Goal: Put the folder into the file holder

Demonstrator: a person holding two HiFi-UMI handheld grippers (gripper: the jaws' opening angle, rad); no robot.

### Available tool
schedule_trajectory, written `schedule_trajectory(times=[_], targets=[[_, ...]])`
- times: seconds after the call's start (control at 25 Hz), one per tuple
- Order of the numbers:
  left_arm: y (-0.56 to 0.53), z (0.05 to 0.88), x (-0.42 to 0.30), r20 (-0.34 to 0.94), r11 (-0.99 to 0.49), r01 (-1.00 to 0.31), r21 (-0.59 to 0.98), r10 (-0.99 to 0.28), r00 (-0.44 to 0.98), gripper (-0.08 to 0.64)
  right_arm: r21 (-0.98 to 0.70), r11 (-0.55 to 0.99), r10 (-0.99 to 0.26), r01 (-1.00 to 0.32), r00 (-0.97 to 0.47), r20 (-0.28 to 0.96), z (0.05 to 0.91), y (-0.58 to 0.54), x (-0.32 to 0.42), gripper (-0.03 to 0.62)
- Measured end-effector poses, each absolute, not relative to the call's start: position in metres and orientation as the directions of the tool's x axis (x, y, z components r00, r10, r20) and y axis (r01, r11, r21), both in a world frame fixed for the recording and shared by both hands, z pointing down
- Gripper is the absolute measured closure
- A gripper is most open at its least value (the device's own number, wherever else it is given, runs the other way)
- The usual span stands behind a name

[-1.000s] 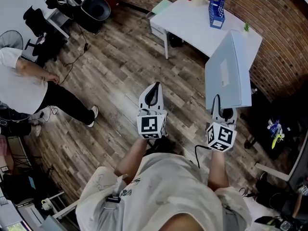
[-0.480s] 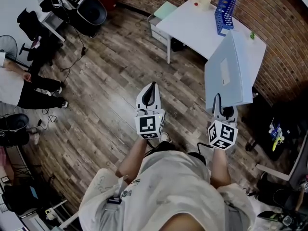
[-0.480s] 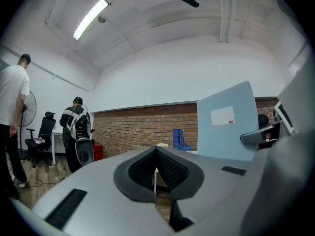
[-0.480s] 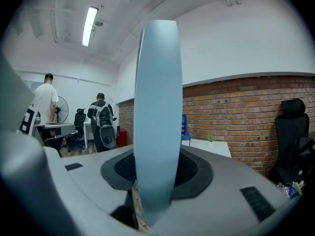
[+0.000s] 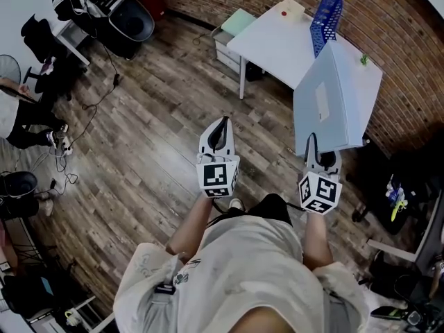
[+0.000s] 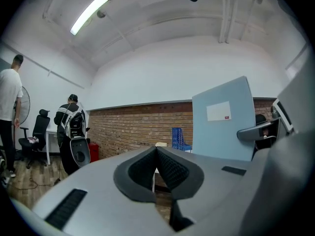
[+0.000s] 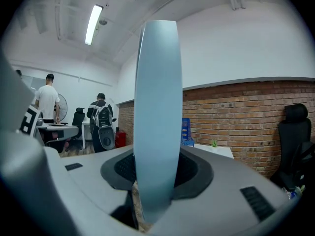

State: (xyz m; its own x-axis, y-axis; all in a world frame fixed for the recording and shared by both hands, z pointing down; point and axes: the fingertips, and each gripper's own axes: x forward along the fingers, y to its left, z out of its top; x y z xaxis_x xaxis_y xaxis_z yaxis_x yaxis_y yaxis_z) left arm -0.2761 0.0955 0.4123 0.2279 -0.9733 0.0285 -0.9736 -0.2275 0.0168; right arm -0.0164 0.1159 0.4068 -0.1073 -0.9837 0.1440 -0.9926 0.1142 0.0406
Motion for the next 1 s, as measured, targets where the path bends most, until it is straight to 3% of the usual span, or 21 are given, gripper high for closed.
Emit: schedule_trajectory(times=[0.52, 1.0], targets=[[0.022, 0.406, -0.248, -0.003, -0.272, -0.962, -0.002, -0.962, 0.272, 0.548, 0.037, 0.063, -0.992, -0.997, -0.059, 0.115, 0.409, 0.054, 0.011, 0.419], [-0.111, 0.411, -0.158, 0.052, -0.354, -0.935, 0.013, -0.934, 0.354, 0.548, 0.038, -0.059, -0.989, -0.998, 0.063, 0.133, 0.41, -0.056, 0.11, 0.419]])
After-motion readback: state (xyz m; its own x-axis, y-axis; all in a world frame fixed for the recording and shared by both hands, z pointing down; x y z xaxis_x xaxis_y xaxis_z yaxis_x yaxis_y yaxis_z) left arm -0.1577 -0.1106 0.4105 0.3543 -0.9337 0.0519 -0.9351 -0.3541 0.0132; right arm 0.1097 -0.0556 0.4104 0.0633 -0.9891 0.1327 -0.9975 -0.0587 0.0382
